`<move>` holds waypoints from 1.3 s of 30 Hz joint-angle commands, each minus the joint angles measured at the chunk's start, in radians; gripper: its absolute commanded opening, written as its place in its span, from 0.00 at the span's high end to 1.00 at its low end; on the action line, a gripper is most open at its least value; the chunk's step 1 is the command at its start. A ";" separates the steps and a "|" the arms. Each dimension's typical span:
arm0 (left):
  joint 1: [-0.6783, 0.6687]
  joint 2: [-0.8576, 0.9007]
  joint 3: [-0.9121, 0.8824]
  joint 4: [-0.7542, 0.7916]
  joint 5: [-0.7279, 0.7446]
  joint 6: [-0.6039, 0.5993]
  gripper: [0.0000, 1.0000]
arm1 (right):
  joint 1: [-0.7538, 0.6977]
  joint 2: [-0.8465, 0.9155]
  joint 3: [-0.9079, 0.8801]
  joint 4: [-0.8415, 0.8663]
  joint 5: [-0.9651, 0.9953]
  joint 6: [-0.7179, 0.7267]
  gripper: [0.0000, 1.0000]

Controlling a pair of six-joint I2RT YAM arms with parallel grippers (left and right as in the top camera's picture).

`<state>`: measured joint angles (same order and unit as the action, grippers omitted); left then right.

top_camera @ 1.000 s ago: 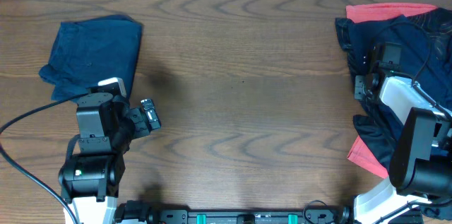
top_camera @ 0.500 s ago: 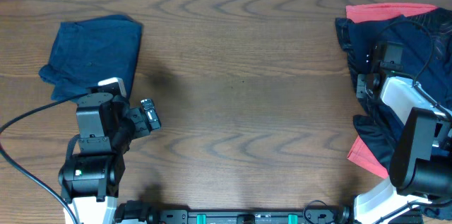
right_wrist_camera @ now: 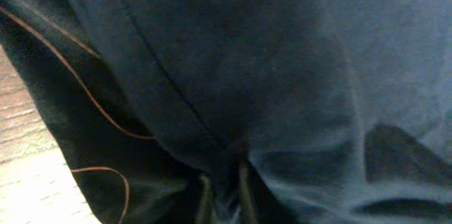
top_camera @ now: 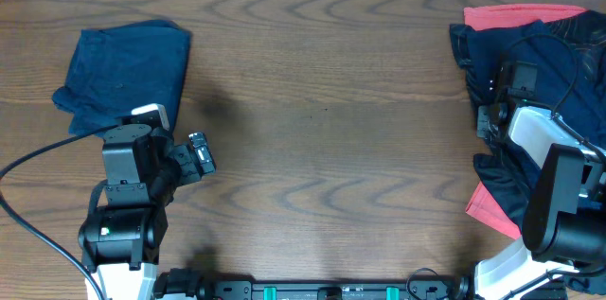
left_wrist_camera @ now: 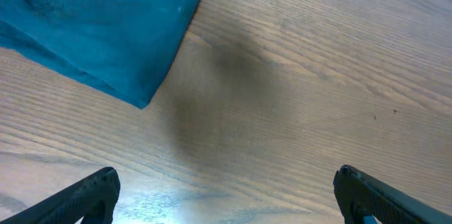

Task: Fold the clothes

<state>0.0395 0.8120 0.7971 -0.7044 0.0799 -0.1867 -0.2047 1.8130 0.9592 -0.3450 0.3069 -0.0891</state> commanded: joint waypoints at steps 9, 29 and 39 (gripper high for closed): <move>0.005 0.003 0.016 -0.002 0.011 -0.010 0.02 | -0.016 -0.059 0.010 0.004 0.085 0.043 0.99; 0.005 0.003 0.016 -0.002 0.011 -0.010 0.02 | -0.008 -0.146 0.011 -0.037 0.078 0.024 0.87; 0.005 0.003 0.016 -0.002 0.011 -0.010 0.02 | -0.018 -0.146 0.011 -0.052 0.069 0.024 0.99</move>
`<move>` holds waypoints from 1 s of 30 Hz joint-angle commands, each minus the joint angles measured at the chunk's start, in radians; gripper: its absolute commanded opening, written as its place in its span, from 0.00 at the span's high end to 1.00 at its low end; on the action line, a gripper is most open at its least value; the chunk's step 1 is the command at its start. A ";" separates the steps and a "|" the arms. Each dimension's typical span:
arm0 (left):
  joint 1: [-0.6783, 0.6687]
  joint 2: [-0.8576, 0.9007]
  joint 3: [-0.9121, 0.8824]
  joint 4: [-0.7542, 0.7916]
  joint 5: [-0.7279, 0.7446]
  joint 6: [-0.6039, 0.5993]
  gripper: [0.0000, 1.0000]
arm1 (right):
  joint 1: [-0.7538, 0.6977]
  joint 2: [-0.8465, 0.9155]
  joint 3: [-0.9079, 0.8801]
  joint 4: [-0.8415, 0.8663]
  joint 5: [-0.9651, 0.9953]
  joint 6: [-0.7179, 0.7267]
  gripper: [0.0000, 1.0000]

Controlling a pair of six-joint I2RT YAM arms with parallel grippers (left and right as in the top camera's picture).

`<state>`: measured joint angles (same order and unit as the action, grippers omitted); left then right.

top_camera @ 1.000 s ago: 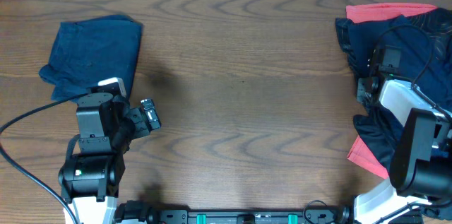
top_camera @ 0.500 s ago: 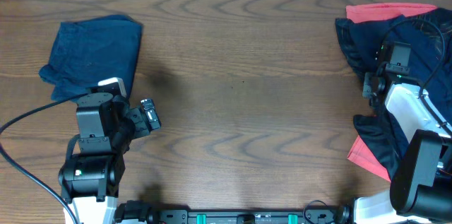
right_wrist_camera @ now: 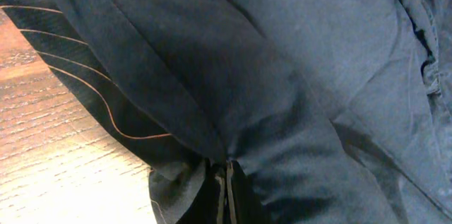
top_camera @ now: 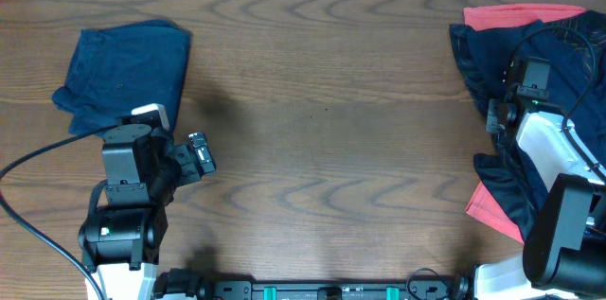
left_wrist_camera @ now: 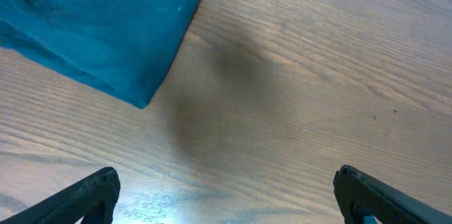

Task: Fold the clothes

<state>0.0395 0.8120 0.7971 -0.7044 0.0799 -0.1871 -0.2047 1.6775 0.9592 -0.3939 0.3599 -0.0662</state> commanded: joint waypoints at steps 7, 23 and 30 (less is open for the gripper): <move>0.005 0.003 0.016 -0.002 0.011 -0.010 0.02 | 0.011 -0.072 0.044 -0.073 -0.148 -0.040 0.99; 0.005 0.003 0.016 -0.002 0.011 -0.010 0.02 | 0.486 -0.214 0.139 -0.287 -0.210 0.004 0.97; 0.005 0.003 0.016 -0.002 0.011 -0.010 0.02 | 0.429 -0.153 0.139 -0.294 0.184 0.208 0.55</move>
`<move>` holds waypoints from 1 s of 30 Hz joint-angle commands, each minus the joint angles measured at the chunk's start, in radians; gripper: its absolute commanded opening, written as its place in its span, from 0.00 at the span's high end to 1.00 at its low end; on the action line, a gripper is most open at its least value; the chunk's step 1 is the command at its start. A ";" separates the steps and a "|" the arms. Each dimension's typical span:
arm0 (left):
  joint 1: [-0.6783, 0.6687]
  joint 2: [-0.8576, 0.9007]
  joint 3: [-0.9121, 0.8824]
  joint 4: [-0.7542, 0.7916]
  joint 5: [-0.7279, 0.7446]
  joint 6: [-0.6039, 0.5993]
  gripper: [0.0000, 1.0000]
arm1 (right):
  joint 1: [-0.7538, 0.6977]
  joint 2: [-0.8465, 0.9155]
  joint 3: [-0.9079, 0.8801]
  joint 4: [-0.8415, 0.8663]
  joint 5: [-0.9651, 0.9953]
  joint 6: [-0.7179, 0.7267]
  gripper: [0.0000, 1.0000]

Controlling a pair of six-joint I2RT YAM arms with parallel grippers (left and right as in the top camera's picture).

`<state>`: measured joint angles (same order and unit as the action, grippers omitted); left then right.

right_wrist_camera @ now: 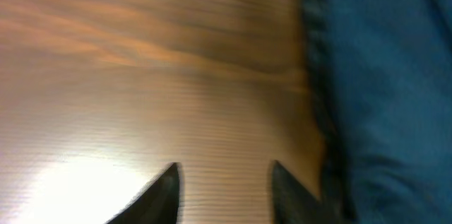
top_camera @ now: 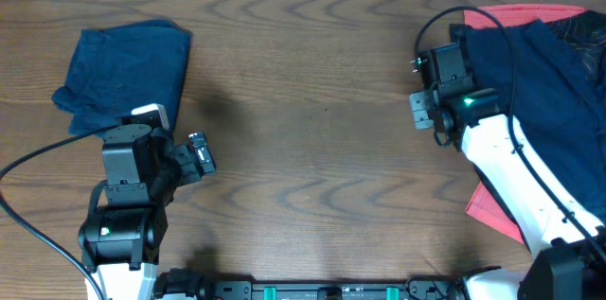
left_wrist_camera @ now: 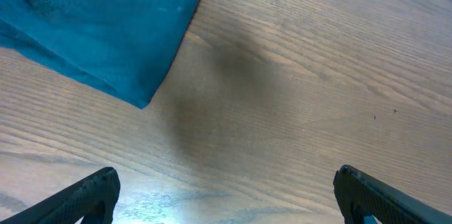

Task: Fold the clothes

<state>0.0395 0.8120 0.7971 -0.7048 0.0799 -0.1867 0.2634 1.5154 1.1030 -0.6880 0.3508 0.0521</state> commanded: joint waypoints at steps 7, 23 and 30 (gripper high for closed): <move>0.005 0.003 0.016 -0.002 0.011 -0.010 0.02 | -0.223 0.084 -0.005 -0.005 0.163 0.089 0.46; 0.005 0.003 0.016 -0.002 0.011 -0.010 0.02 | -0.409 0.244 -0.005 0.015 0.116 0.067 0.52; 0.005 0.003 0.016 -0.001 0.011 -0.010 0.02 | -0.406 0.244 -0.005 0.014 -0.157 -0.080 0.50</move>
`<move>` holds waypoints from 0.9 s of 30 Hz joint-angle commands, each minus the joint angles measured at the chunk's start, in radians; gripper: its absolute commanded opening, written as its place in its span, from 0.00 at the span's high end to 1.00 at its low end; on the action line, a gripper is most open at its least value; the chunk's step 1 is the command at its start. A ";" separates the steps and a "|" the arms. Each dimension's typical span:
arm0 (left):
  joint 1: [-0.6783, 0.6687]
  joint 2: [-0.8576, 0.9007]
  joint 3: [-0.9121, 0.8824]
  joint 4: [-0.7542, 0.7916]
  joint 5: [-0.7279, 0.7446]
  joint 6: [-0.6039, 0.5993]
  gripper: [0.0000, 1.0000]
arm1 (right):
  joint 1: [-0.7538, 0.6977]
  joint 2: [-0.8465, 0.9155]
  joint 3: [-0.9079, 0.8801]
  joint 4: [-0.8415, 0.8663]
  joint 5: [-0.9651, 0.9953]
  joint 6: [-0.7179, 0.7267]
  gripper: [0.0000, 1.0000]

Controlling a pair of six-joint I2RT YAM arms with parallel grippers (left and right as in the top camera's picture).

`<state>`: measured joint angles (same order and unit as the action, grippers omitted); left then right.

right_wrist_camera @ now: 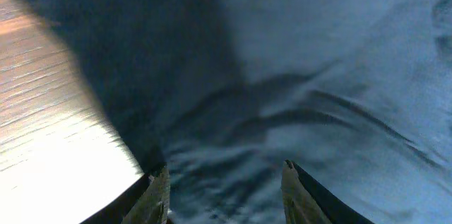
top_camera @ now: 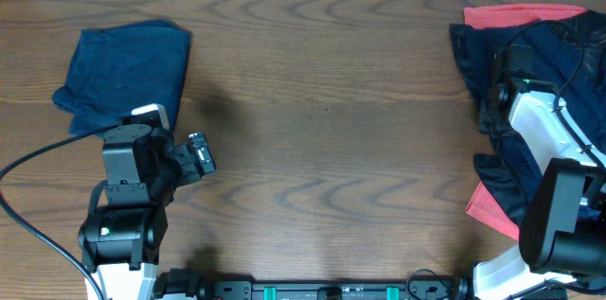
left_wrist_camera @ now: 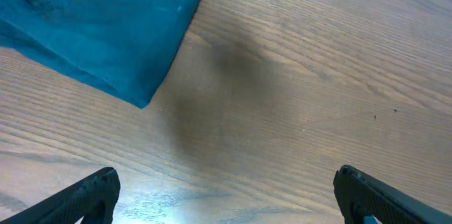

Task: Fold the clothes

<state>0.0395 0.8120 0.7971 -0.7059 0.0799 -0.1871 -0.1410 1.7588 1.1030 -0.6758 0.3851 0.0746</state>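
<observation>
A heap of clothes lies at the table's right edge, with a dark navy garment (top_camera: 544, 54) on top of a red one (top_camera: 511, 14). My right gripper (top_camera: 496, 103) hovers over the heap's left side. In the right wrist view it (right_wrist_camera: 226, 196) is open, with wrinkled navy cloth (right_wrist_camera: 304, 75) under and between the fingers and nothing pinched. A folded blue garment (top_camera: 123, 71) rests at the far left, its corner showing in the left wrist view (left_wrist_camera: 99, 26). My left gripper (top_camera: 199, 154) is open (left_wrist_camera: 226, 203) over bare wood, near that corner.
A black garment with thin orange stripes (top_camera: 582, 27) lies at the heap's far right. A red corner (top_camera: 490, 208) sticks out at the heap's near side. The wooden table (top_camera: 322, 101) stretches between the two arms. Cables run over the right arm.
My right gripper was open over bare wood to the left of the heap. Now it is back over the heap's left side, still open above navy cloth. The left arm has not moved.
My right gripper was first shut on a fold of navy cloth in the heap, and still pinched it a moment later. Then it was open over bare wood left of the heap. Now it is open over the navy cloth. The left arm stayed put throughout.
</observation>
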 commanded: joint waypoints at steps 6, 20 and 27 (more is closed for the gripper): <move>0.005 0.003 0.016 0.000 0.011 -0.010 0.02 | -0.002 0.001 -0.005 -0.005 -0.233 -0.134 0.46; 0.005 0.003 0.016 0.000 0.011 -0.010 0.02 | -0.003 0.027 -0.005 0.021 -0.096 -0.106 0.48; 0.005 0.003 0.016 0.000 0.011 -0.010 0.02 | -0.003 0.069 -0.005 0.026 -0.050 -0.078 0.69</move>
<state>0.0395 0.8120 0.7971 -0.7059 0.0799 -0.1867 -0.1410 1.8122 1.1030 -0.6540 0.2886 -0.0299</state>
